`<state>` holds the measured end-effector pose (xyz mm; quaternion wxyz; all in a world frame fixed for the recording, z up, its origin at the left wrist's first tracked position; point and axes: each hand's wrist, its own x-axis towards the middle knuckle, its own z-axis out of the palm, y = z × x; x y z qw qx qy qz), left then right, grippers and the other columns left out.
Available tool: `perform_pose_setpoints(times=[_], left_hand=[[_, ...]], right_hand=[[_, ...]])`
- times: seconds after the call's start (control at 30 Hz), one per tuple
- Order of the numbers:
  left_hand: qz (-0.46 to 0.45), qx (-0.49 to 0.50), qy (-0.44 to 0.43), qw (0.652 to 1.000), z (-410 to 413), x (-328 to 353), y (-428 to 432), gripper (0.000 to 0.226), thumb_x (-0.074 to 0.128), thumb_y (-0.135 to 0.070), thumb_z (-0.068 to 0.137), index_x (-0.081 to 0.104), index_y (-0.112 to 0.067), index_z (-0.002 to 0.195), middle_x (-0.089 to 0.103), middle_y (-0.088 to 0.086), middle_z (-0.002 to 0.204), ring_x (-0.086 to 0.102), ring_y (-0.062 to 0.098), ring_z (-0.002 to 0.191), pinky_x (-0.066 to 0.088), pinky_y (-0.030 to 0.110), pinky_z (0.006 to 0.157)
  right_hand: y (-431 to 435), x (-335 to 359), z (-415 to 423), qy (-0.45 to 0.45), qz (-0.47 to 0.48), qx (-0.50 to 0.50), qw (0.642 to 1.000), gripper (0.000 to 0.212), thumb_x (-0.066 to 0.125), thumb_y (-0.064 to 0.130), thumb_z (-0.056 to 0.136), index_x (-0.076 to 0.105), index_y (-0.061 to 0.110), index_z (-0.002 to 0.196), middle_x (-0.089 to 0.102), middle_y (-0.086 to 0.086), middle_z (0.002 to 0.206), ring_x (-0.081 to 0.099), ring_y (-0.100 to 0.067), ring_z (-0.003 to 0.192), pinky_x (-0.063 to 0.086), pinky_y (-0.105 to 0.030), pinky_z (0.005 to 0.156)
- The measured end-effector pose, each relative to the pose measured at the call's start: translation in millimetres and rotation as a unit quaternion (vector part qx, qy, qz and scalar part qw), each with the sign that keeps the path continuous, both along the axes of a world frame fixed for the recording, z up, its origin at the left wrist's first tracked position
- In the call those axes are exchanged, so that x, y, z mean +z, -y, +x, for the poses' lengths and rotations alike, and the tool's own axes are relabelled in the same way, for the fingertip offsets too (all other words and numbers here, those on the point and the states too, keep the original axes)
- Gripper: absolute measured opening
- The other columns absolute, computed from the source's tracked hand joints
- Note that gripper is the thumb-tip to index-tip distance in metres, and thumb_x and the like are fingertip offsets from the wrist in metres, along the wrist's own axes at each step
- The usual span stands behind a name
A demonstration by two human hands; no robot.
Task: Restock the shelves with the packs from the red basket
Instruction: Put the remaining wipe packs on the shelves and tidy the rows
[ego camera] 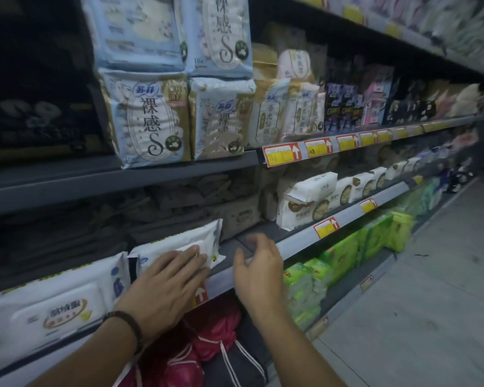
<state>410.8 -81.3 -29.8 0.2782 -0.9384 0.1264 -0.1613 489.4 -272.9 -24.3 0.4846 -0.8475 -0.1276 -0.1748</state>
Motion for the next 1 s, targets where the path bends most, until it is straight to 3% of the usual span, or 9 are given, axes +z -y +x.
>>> perform_pose_setpoints(times=[0.13, 0.23, 0.33, 0.4, 0.57, 0.73, 0.87, 0.93, 1.0], left_hand=[[-0.032, 0.003, 0.012, 0.999, -24, 10, 32, 0.052, 0.040, -0.022, 0.091, 0.068, -0.013, 0.134, 0.063, 0.016, 0.142, 0.055, 0.039, 0.138, 0.029, 0.052, 0.113], [-0.127, -0.013, 0.019, 0.992, -75, 6, 57, 0.040, 0.048, -0.025, 0.086, 0.068, -0.023, 0.120, 0.067, 0.006, 0.122, 0.062, 0.034, 0.123, 0.039, 0.044, 0.100], [-0.207, 0.022, -0.054, 0.977, -154, -14, 53, 0.029, 0.053, -0.033, 0.082, 0.068, -0.030, 0.107, 0.066, -0.003, 0.099, 0.065, 0.027, 0.093, 0.052, 0.043, 0.076], [-0.265, 0.092, -0.127, 0.952, -214, -34, 34, 0.023, 0.053, -0.039, 0.087, 0.067, -0.032, 0.104, 0.069, -0.006, 0.098, 0.068, 0.025, 0.089, 0.056, 0.042, 0.073], [-0.426, 0.330, -0.245, 0.806, -364, -118, -14, 0.035, 0.047, -0.050, 0.083, 0.069, -0.033, 0.103, 0.077, -0.007, 0.104, 0.073, 0.018, 0.099, 0.056, 0.034, 0.084], [-0.449, 0.438, -0.376, 0.682, -425, -185, -13, 0.031, 0.057, -0.039, 0.099, 0.073, -0.020, 0.118, 0.073, 0.003, 0.127, 0.066, 0.022, 0.118, 0.046, 0.026, 0.086], [-0.495, 0.440, -0.458, 0.593, -428, -221, -1, 0.052, 0.052, -0.060, 0.097, 0.071, -0.020, 0.124, 0.068, 0.005, 0.136, 0.064, 0.022, 0.121, 0.044, 0.025, 0.095], [-0.508, 0.447, -0.479, 0.559, -427, -240, 2, 0.055, 0.042, -0.057, 0.102, 0.064, -0.021, 0.138, 0.058, 0.006, 0.150, 0.057, 0.024, 0.132, 0.042, 0.034, 0.112], [-0.498, 0.445, -0.511, 0.542, -423, -256, 2, 0.049, 0.038, -0.040, 0.108, 0.058, -0.014, 0.144, 0.056, 0.011, 0.151, 0.059, 0.028, 0.132, 0.046, 0.037, 0.112]], right_hand=[[13, -16, -76, -0.019, 0.037, 0.028, 0.999, 0.010, 0.067, 0.025, 0.094, 0.065, 0.027, 0.104, 0.068, 0.008, 0.100, 0.064, -0.012, 0.093, 0.050, -0.027, 0.081], [20, -34, -121, -0.061, 0.001, 0.056, 0.997, 0.005, 0.070, 0.024, 0.090, 0.066, 0.027, 0.090, 0.073, 0.006, 0.082, 0.069, -0.014, 0.080, 0.055, -0.035, 0.075], [15, -53, -158, -0.111, -0.085, 0.122, 0.983, 0.004, 0.068, 0.023, 0.089, 0.072, 0.021, 0.091, 0.078, 0.001, 0.086, 0.073, -0.022, 0.084, 0.055, -0.036, 0.076], [9, -66, -180, -0.151, -0.156, 0.184, 0.959, 0.007, 0.069, 0.022, 0.092, 0.075, 0.018, 0.093, 0.079, -0.001, 0.091, 0.074, -0.022, 0.088, 0.056, -0.033, 0.079], [-16, -128, -252, -0.238, -0.340, 0.348, 0.840, 0.013, 0.072, 0.025, 0.093, 0.080, 0.015, 0.093, 0.079, -0.004, 0.093, 0.069, -0.018, 0.087, 0.047, -0.024, 0.073], [-48, -186, -303, -0.313, -0.522, 0.439, 0.661, 0.024, 0.068, 0.029, 0.096, 0.077, 0.007, 0.100, 0.076, -0.018, 0.104, 0.067, -0.027, 0.086, 0.052, -0.029, 0.074], [-61, -209, -324, -0.349, -0.562, 0.437, 0.609, 0.033, 0.067, 0.024, 0.099, 0.071, 0.005, 0.125, 0.075, -0.015, 0.122, 0.063, -0.025, 0.088, 0.047, -0.023, 0.065], [-70, -228, -333, -0.370, -0.580, 0.439, 0.578, 0.044, 0.055, 0.029, 0.108, 0.061, 0.001, 0.142, 0.064, -0.017, 0.142, 0.062, -0.029, 0.111, 0.052, -0.031, 0.093], [-78, -250, -341, -0.407, -0.586, 0.452, 0.535, 0.051, 0.044, 0.034, 0.113, 0.049, 0.003, 0.154, 0.050, -0.016, 0.157, 0.051, -0.031, 0.140, 0.036, -0.036, 0.120]])
